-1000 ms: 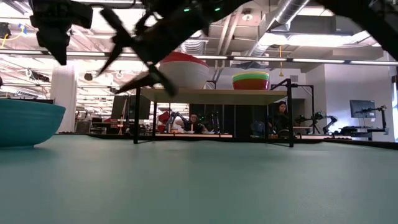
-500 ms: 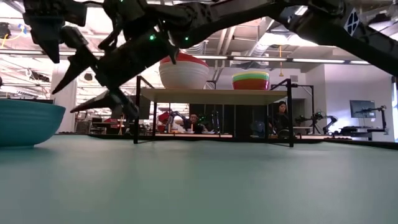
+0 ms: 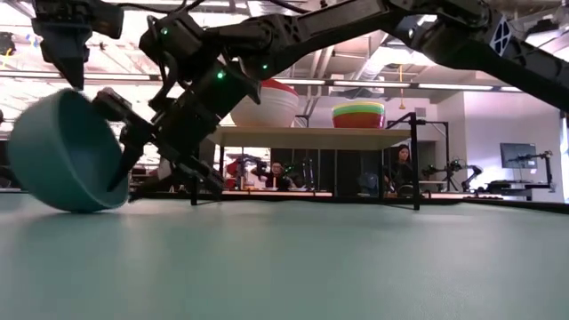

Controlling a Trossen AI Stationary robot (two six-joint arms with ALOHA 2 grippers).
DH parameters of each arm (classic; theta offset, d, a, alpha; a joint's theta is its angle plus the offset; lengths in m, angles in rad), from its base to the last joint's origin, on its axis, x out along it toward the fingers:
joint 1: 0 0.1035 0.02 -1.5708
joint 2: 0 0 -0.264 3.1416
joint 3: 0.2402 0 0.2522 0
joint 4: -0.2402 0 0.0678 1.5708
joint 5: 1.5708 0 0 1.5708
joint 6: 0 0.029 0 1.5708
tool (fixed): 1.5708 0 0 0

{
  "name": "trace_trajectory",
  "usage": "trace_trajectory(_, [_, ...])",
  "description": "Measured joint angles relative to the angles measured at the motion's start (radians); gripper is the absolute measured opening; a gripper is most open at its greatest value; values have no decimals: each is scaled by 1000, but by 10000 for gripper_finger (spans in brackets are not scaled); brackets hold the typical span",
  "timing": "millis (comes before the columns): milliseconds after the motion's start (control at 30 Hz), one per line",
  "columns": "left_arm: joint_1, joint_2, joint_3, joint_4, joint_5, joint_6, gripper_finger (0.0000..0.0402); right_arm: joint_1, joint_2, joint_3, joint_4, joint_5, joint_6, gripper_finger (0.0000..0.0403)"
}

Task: Place and stack bowls onto a shelf
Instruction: Stack the large green bowl on top of the large orange bowl on the shelf

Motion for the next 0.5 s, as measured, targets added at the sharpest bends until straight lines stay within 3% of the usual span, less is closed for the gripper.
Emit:
trace_trajectory(133, [0,0,0,0,0,-32,130,3,0,0,42,-78,0,109])
trace_trajectory(267, [0,0,0,0,0,-54,130,8,0,0,71,-85,-2,80])
trace_trajectory(500, [0,0,0,-8,26,-80,130,10,-1,1,53,-56,32,89])
